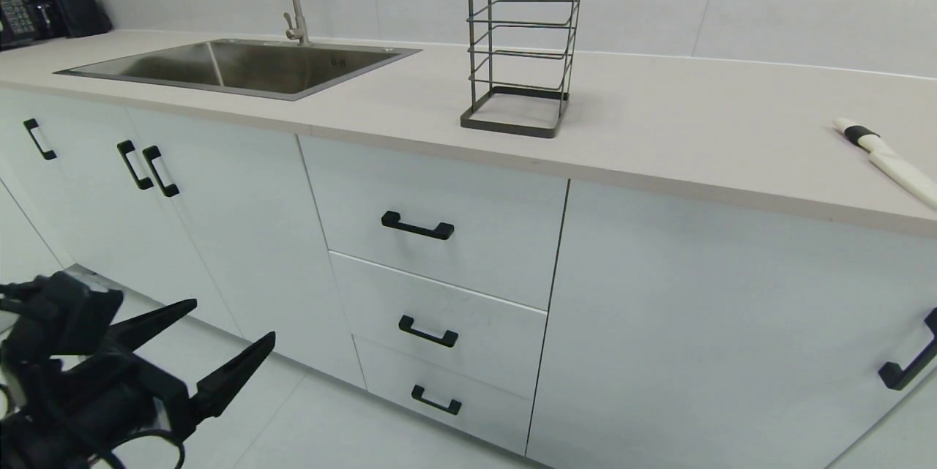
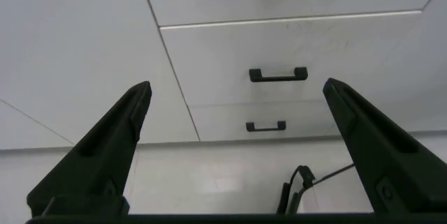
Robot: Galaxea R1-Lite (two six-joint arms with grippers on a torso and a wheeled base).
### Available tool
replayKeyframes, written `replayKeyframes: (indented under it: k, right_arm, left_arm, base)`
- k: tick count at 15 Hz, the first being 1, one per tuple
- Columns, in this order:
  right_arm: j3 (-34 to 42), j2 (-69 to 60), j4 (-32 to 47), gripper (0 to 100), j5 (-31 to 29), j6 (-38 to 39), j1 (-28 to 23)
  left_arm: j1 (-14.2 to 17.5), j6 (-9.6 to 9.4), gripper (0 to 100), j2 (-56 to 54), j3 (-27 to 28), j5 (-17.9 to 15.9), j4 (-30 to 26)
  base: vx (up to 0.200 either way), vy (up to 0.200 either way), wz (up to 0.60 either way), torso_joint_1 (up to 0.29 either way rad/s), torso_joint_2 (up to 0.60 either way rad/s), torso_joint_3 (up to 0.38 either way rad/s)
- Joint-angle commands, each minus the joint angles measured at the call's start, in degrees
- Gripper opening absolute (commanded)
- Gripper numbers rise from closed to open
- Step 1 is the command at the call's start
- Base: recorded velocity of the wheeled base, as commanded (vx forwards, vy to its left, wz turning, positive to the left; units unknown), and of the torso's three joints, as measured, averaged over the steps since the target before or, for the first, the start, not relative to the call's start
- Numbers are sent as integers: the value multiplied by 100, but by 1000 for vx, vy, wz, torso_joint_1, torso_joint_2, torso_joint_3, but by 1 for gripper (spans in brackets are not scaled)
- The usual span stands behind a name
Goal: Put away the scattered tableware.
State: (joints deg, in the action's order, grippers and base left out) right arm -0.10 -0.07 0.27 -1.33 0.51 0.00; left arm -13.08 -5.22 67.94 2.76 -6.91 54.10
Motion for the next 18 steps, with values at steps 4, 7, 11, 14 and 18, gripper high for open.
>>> replayKeyframes:
  k: [4,7,11,14,18]
  right_arm:
    - [1,7,0,100,10,2,0]
    - [1,7,0,100,1,2,0]
    - [1,7,0,100,1,2,0]
    - [1,7,8,100,19,2,0]
    - [1,7,8,100,10,28,0]
  left_arm:
    - [122,249,100,-2654,-276,-12,-1306]
    - [614,223,100,-4614,-240,-65,-2598]
    - [1018,214,100,-5924,-258,-91,-4109]
    - [1247,144,100,-6636,-258,-47,-5366]
    - [1308,267,100,-6794,-258,173,-5428]
  base:
    - [0,0,0,0,0,0]
    - [0,0,0,0,0,0]
    - [0,0,0,0,0,0]
    - [0,0,0,0,0,0]
    - [0,0,0,0,0,0]
